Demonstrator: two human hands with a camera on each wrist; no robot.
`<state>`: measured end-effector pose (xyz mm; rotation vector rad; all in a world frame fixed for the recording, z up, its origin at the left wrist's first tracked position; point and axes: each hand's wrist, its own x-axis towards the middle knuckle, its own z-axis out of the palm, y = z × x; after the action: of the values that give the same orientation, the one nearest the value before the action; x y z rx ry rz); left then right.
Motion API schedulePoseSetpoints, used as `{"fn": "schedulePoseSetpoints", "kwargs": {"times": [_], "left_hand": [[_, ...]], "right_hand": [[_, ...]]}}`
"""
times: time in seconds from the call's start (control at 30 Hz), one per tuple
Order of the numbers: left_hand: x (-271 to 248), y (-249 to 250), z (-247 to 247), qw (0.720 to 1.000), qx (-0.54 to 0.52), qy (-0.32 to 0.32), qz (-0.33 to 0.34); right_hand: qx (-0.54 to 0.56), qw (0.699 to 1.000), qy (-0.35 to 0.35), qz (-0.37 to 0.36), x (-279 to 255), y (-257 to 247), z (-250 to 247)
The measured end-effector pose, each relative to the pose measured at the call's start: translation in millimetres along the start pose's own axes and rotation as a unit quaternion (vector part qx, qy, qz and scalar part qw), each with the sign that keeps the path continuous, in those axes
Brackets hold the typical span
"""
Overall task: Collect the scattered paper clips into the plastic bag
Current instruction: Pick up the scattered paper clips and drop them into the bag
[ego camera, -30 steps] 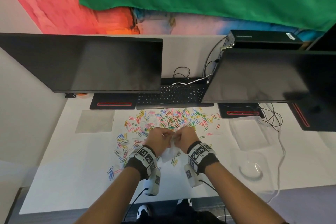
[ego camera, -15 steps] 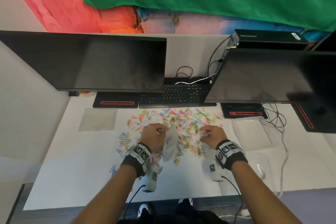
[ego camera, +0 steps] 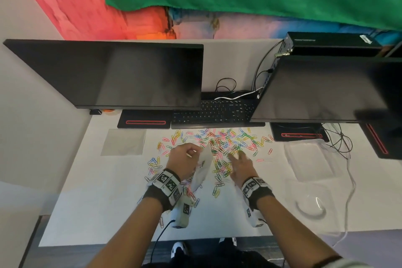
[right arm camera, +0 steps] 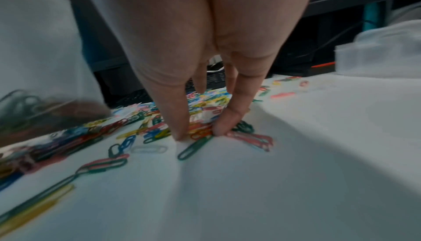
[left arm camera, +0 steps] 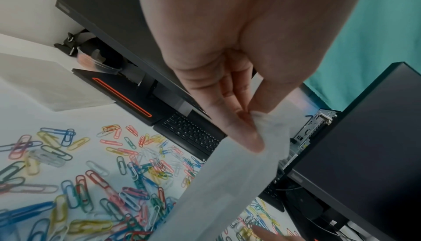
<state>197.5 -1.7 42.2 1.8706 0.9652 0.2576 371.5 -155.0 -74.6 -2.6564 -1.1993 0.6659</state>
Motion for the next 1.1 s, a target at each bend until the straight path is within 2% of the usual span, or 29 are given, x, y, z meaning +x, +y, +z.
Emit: {"fn": "schedulePoseSetpoints", "kwargs": {"times": [0.1, 0.27, 0.4, 0.47, 0.5, 0.57, 0.63, 0.7, 0.73, 0.8, 0.87, 0.93, 1.03, 1.1], "left_hand": [[-1.8, 0.3, 1.2, 1.0, 0.006, -0.004, -0.005], [-3.5, -0.8, 7.0, 1.0, 0.002, -0.014, -0.019], [-4.1, 0.1, 9.8, 0.999, -0.011, -0.019, -0.034], [-3.2, 1.7, 10.8, 0.999, -0.014, -0.022, -0.034], [-2.6, 2.6, 11.4, 0.999, -0.014, -0.025, -0.035], [-2.4, 4.5, 13.3, 0.999, -0.014, -0.032, -0.037], [-2.3, 6.4, 16.3, 0.999, -0.01, -0.035, -0.033], [-2.3, 9.1, 19.9, 0.999, -0.011, -0.039, -0.029], [-2.1, 10.8, 22.2, 0.999, -0.012, -0.043, -0.029], [-2.1, 15.1, 26.2, 0.998, -0.01, -0.05, -0.03], [-0.8, 16.6, 30.7, 0.998, -0.011, -0.055, -0.029], [0.1, 17.1, 34.4, 0.998, -0.012, -0.061, -0.026], [0.4, 19.4, 37.8, 0.997, -0.017, -0.064, -0.031], [0.6, 21.5, 38.0, 0.997, -0.02, -0.063, -0.027]], "right_hand": [[-0.113, 0.991, -0.014, -0.069, 3.4, -9.2, 6.5], [-0.135, 0.987, 0.005, -0.083, 2.5, -6.4, 5.1], [-0.073, 0.997, 0.011, -0.021, 1.6, 2.8, -9.0], [0.036, 0.998, 0.01, 0.049, 0.4, 8.9, -21.8], [0.117, 0.989, 0.009, 0.095, -0.5, 13.4, -28.0], [0.303, 0.935, 0.005, 0.187, -5.9, 21.7, -39.8], [0.47, 0.856, -0.021, 0.216, -12.4, 24.1, -52.3], [0.635, 0.746, -0.047, 0.195, -18.5, 17.0, -67.6], [0.682, 0.707, -0.057, 0.177, -22.1, 10.4, -75.9], [0.721, 0.673, -0.084, 0.139, -28.1, -5.5, -89.8], [0.716, 0.681, -0.109, 0.11, -33.6, -23.4, -95.4], [0.668, 0.729, -0.114, 0.098, -36.5, -39.1, -92.4], [0.562, 0.82, -0.061, 0.088, -36.7, -55.3, -82.2], [0.528, 0.844, -0.03, 0.092, -35.6, -62.3, -80.3]]}}
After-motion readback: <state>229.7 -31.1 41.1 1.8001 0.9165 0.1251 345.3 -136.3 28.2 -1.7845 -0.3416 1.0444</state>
